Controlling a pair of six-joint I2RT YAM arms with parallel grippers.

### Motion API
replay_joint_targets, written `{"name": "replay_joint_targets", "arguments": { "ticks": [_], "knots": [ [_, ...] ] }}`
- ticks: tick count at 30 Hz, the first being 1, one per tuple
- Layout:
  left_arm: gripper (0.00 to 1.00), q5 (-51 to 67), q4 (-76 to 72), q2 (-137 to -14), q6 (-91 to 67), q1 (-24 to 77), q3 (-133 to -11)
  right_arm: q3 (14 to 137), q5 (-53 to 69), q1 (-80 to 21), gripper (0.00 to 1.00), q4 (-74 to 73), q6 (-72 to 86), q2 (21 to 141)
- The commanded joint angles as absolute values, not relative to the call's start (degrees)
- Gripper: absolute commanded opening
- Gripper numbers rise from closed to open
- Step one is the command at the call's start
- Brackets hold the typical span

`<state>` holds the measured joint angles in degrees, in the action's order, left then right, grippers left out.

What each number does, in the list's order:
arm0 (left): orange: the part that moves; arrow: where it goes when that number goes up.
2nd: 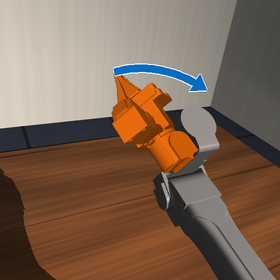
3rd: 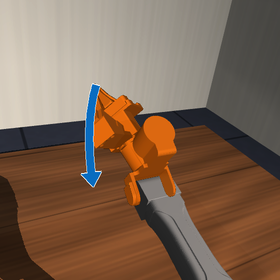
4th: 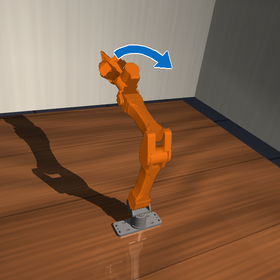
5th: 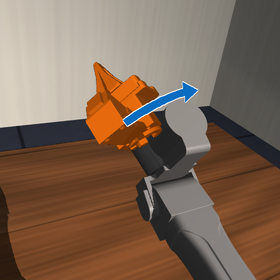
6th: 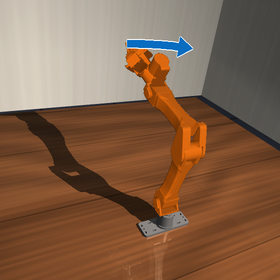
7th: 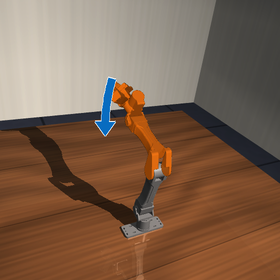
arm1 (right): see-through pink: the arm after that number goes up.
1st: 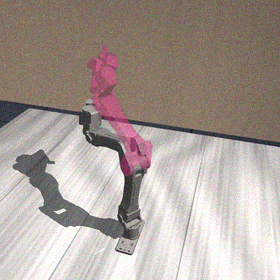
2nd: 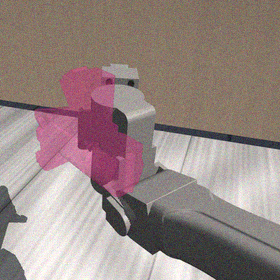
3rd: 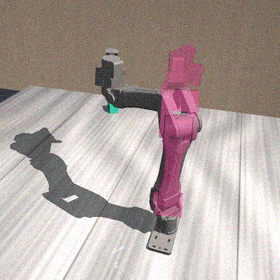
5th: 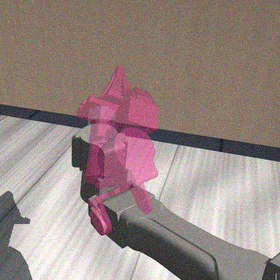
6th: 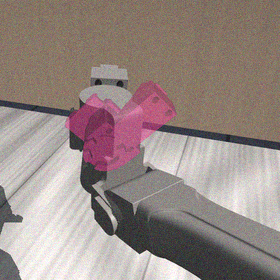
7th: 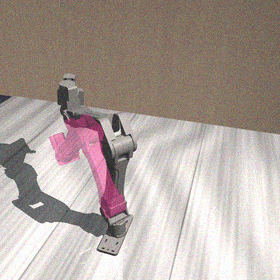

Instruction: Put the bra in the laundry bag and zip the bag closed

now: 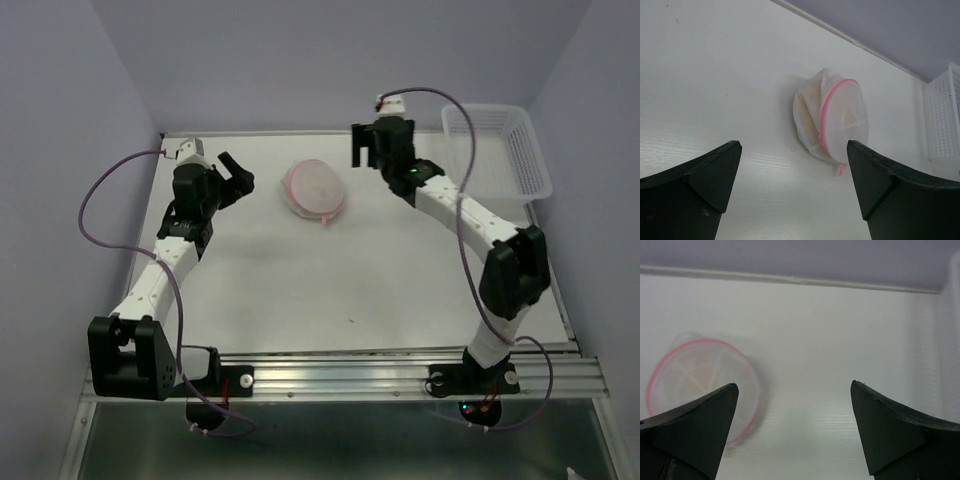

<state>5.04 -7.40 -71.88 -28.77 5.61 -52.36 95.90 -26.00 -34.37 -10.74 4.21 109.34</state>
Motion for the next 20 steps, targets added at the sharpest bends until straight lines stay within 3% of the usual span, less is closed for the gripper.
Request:
{"name": "replay_joint_targets", "arguments": {
  "ticks": [1, 8, 20],
  "knots": [
    [0.99, 2.6, -9.3, -68.4, -28.8, 5.0, -51.5, 82.3, -26.0, -21.6, 1.0, -5.9, 17.2, 97.3],
    [0.99, -1.9, -7.0, -66.7, -29.1, 4.1, -51.6, 65.2, -46.0, -18.5, 1.0, -5.6, 16.8, 83.7],
    [0.99, -8.0, -5.7, -64.3, -26.7, 3.6, -54.3, 60.3, -49.2, -18.5, 1.0, -5.5, 17.5, 79.2]
  ]
}}
